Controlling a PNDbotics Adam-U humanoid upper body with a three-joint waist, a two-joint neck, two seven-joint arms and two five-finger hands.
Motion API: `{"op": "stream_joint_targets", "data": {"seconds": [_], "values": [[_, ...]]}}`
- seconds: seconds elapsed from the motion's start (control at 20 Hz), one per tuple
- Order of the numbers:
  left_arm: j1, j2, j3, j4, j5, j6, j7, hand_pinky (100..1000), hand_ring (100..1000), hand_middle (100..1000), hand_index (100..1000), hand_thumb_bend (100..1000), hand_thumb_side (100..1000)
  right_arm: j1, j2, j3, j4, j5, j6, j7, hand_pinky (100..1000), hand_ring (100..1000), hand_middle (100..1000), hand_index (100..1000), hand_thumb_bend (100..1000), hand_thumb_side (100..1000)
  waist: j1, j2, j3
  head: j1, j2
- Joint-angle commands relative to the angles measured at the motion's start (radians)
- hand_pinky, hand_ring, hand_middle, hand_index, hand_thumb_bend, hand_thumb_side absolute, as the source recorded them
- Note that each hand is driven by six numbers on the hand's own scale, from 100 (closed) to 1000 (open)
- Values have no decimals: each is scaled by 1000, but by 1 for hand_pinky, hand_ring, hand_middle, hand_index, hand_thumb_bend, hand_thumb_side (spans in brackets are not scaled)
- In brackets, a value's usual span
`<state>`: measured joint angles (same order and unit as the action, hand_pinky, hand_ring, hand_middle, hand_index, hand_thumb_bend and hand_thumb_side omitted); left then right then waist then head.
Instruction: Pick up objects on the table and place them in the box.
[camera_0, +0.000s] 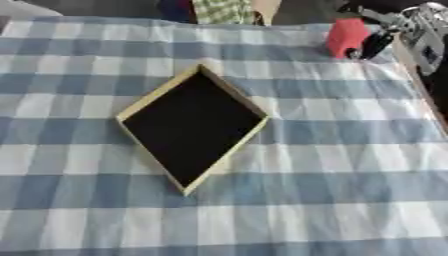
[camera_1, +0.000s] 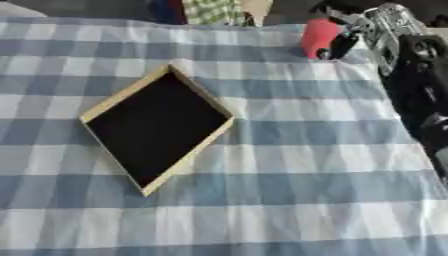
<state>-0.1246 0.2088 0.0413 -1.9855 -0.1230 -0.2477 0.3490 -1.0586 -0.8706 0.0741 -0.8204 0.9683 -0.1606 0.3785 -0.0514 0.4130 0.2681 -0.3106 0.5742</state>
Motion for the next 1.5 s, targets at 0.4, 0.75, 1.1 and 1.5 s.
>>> {"op": "stream_joint_targets", "data": {"seconds": [0.4,0.75,1.1,1.5], "values": [[-9,8,-2,-14,-2,-1,-7,711,599,580,648,100,752,-44,-17,-30,66,56,11,9,978,964,973,998,319,100,2,-20,2,-2,-11],[-10,8,-6,-14,1,0,-12,710,600,580,648,100,754,-59,-7,-49,105,79,5,11,975,962,967,996,312,100,3,-17,0,-3,-15],[-11,6,-8,-14,0,0,-14,710,600,580,647,100,753,-82,16,-69,130,94,23,-22,959,946,955,994,315,100,3,-11,9,-16,-23],[-10,3,-9,-14,-5,4,-16,710,600,580,646,100,754,-93,21,-82,132,93,47,-59,955,941,950,991,310,100,1,-6,9,-16,-23]]}}
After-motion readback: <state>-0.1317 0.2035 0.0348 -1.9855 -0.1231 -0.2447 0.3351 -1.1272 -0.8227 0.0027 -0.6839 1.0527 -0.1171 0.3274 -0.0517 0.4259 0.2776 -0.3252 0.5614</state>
